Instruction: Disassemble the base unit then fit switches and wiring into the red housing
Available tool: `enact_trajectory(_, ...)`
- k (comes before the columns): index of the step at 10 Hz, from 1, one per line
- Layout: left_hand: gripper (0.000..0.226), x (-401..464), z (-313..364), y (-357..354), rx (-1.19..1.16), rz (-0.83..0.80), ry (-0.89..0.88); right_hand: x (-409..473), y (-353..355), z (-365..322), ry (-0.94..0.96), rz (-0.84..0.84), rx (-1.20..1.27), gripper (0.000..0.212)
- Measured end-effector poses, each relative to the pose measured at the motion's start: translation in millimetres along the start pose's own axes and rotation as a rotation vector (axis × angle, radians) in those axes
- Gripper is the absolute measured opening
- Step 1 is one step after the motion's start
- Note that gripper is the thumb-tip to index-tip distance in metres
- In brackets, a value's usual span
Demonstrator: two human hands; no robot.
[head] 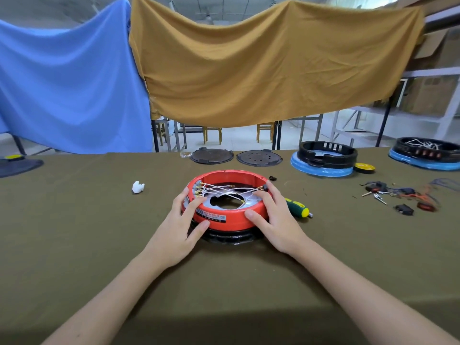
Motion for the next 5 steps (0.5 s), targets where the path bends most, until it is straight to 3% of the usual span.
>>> enact_trajectory(4, 0.067, -1.8, -2.5, 3.9, 0.003, 0.012, 0.032, -22.0, 7.3, -3.9, 0.004, -0.103, -0.013, 0.062)
enact_trajectory(5, 0.064, -1.3, -2.3, 3.8, -0.021, 0.005, 0.049, -45.6, 33.6, 1.7, -0.111, -0.027, 0.206, 0.062)
Point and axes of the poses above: each hand's wrist, its own x-axis towards the middle knuckle, its own y-axis out of the back of the hand, z = x × y, the point moved 5 cm from there along x, towards the middle knuckle, and after that the axes turned 3 degrees about -x, right-handed, at the moved point
